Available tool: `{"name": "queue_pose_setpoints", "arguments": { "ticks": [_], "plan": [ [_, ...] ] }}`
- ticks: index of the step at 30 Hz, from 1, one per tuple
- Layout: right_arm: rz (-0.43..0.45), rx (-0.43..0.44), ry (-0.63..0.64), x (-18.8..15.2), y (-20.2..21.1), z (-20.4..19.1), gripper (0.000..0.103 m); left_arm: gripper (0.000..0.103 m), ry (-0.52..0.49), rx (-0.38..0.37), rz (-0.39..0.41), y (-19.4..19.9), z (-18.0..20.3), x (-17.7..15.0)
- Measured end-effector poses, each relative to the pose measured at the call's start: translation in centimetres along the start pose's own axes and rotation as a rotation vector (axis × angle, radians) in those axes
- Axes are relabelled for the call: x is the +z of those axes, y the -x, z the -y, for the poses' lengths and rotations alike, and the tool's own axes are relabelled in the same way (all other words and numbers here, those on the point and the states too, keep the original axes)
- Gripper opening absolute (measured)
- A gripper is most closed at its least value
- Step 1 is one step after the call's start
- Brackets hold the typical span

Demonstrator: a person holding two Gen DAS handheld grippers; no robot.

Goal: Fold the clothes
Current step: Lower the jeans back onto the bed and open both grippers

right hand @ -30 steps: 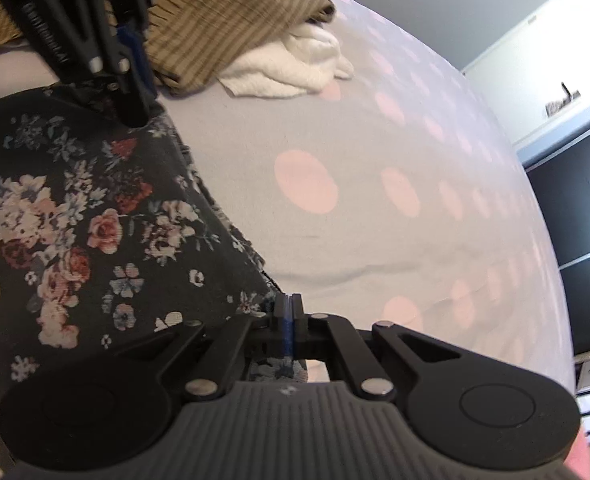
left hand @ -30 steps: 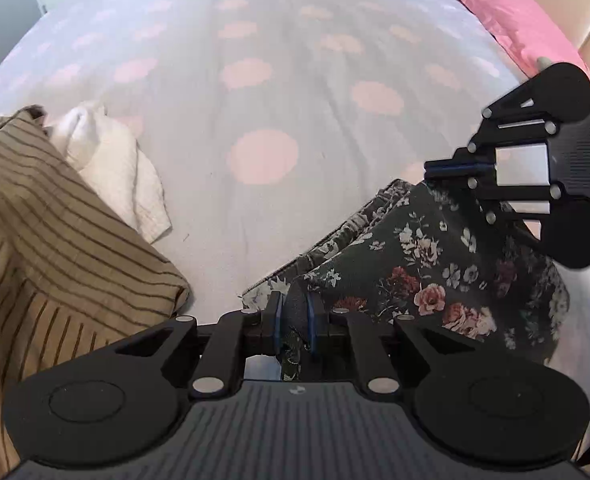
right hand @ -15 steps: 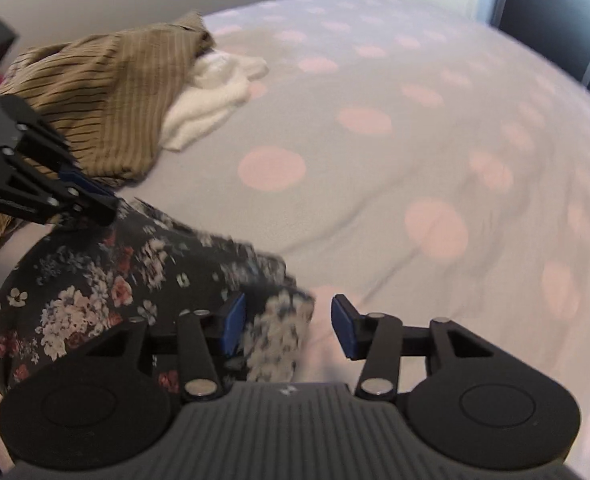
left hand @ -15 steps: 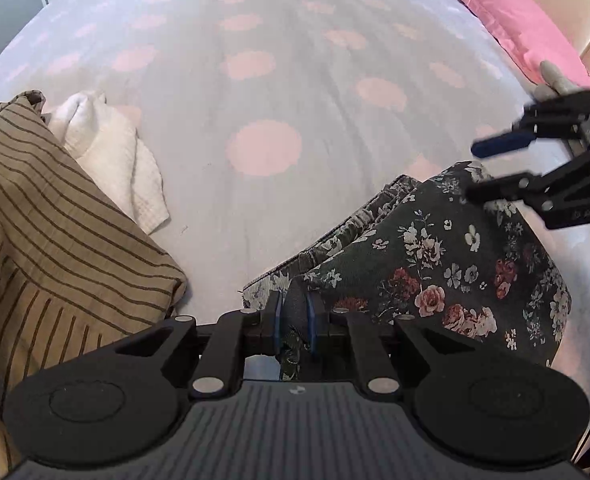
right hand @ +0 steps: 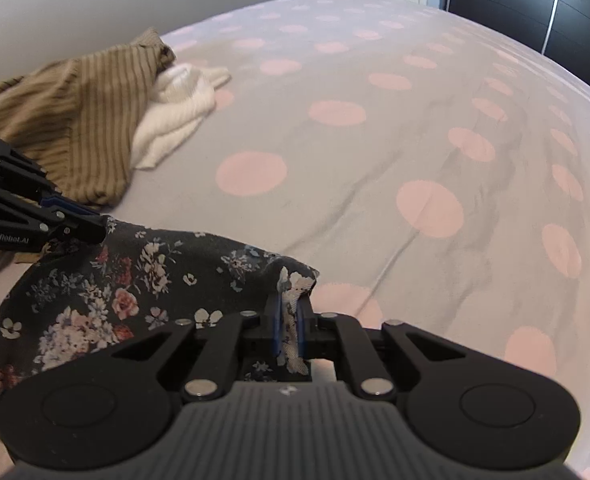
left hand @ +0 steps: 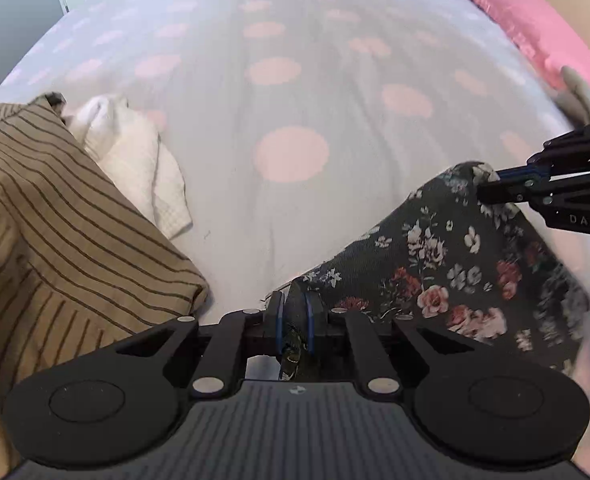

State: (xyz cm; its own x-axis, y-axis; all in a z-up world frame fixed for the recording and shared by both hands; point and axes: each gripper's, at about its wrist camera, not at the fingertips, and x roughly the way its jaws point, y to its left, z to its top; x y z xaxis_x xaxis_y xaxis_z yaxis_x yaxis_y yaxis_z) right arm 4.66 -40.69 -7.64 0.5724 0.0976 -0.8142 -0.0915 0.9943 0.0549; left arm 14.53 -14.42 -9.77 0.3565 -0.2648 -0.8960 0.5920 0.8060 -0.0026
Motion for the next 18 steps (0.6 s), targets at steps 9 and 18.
{"name": "queue_pose_setpoints", "arguments": {
  "ticks": [9,18],
  "plan": [
    [-0.006,-0.122,0.036,-0.4,0.2,-1.0,0.025,0.026,0.017,0.061,0.013,0.7,0.0,-0.4],
    [0.067,-0.226,0.001,-5.3,6.5,-1.6,0.029,0.027,0.079,0.075,0.083,6.7,0.9,-2.3]
  ]
}}
